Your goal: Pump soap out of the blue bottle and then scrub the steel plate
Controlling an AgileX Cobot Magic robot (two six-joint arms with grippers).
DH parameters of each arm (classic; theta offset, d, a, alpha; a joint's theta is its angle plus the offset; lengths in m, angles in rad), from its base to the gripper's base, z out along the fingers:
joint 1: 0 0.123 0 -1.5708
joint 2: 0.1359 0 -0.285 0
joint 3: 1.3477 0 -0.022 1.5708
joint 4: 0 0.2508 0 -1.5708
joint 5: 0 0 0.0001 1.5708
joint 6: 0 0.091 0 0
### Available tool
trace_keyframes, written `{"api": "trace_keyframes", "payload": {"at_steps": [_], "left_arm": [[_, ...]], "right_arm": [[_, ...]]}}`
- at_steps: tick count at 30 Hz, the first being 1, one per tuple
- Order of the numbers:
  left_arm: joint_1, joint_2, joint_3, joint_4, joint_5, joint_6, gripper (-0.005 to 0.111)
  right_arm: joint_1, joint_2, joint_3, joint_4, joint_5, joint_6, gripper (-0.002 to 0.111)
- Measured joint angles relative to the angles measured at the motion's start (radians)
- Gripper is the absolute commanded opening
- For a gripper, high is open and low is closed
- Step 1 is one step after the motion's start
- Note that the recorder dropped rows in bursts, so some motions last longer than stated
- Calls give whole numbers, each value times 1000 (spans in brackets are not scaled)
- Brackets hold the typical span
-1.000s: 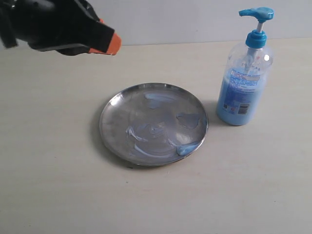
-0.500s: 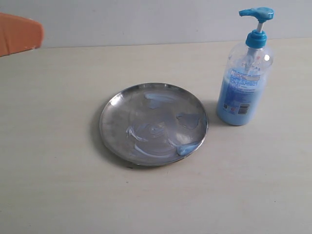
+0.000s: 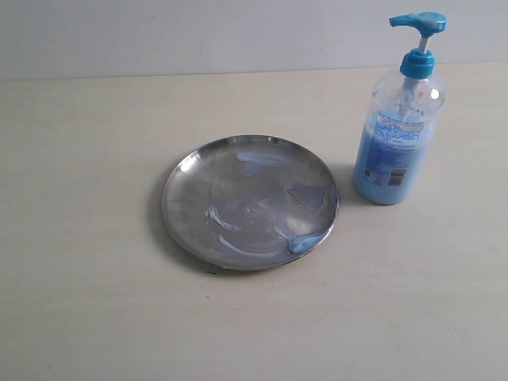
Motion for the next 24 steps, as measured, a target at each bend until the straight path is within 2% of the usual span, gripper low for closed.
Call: {"api": "trace_keyframes", "payload": {"at_steps": [24], "left_arm": [[0,-33,0,4,-6,0,0]], "right_arm": [[0,0,0,2,-6,2,0]]}}
